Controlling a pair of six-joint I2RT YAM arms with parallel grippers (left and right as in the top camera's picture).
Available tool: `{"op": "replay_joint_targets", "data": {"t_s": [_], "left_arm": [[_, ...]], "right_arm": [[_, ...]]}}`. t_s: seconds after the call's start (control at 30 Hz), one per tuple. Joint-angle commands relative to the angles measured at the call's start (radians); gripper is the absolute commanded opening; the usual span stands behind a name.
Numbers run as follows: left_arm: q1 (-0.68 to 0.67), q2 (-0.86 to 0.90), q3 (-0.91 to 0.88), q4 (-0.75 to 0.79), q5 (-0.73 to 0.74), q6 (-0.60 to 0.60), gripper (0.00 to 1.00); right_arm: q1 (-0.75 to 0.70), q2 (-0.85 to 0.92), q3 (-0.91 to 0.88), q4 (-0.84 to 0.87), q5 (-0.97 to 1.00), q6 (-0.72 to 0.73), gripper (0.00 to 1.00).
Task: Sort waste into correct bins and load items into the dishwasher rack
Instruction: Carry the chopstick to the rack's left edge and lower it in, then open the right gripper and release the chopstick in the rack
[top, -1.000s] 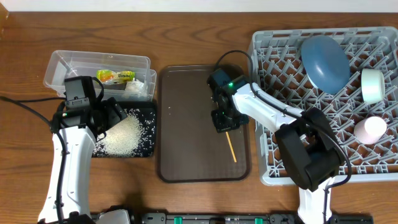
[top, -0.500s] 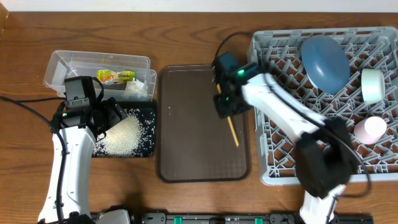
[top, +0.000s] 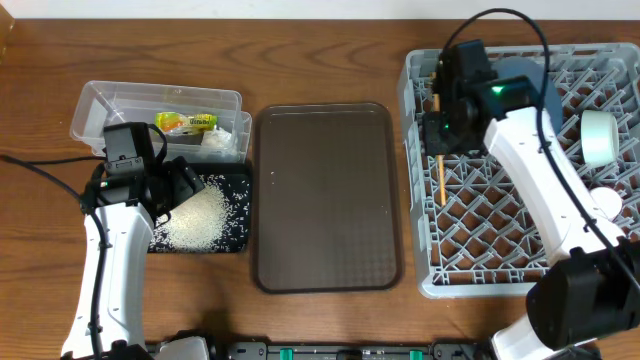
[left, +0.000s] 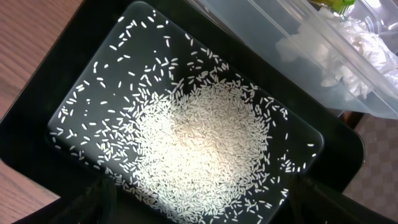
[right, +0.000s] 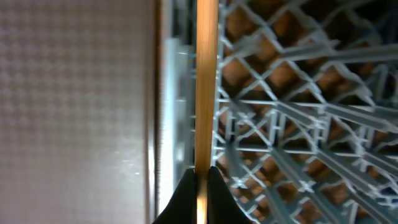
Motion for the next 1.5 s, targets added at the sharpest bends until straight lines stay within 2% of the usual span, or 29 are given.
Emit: {"op": "replay_joint_targets", "data": {"t_s": [0.0,0.33,0.57,1.0,1.17,1.27,1.3,1.33,1.37,1.47], "left_arm": [[0.003,-0.005,0.010,-0.002,-0.012,-0.002,0.91],[0.003,-0.005,0.010,-0.002,-0.012,-0.002,0.91],[0.003,-0.005,0.010,-0.002,-0.012,-0.002,0.91],[0.003,-0.005,0.010,-0.002,-0.012,-0.002,0.91],[0.003,-0.005,0.010,-0.002,-0.012,-0.002,0.91],[0.003,-0.005,0.010,-0.002,-0.012,-0.002,0.91],[0.003,-0.005,0.010,-0.002,-0.012,-0.002,0.91],[0.003,-0.005,0.010,-0.002,-0.012,-0.002,0.91],[0.003,-0.005,0.010,-0.002,-0.012,-0.002,0.91],[0.003,-0.005,0.010,-0.002,-0.012,-0.002,0.91]], "right_arm": [[-0.010,0.001,-0.059,0.007,0.004,-0.023,0.02],[-0.002,0.002,-0.215,0.107,-0.029,-0.022,0.03],[-0.001,0.002,-0.216,0.114,-0.029,-0.022,0.13],[-0.002,0.002,-0.216,0.122,-0.029,-0.023,0.13],[-0.006,-0.038,-0.193,0.136,-0.032,-0.039,0.15],[-0.018,-0.084,-0.165,0.171,-0.032,-0.054,0.22],[-0.024,-0.098,-0.159,0.187,-0.032,-0.056,0.29],[-0.032,-0.116,-0.155,0.206,-0.032,-0.056,0.41],[-0.041,-0.133,-0.155,0.233,-0.032,-0.056,0.47],[-0.070,-0.163,-0.155,0.298,-0.033,-0.056,0.55]]}}
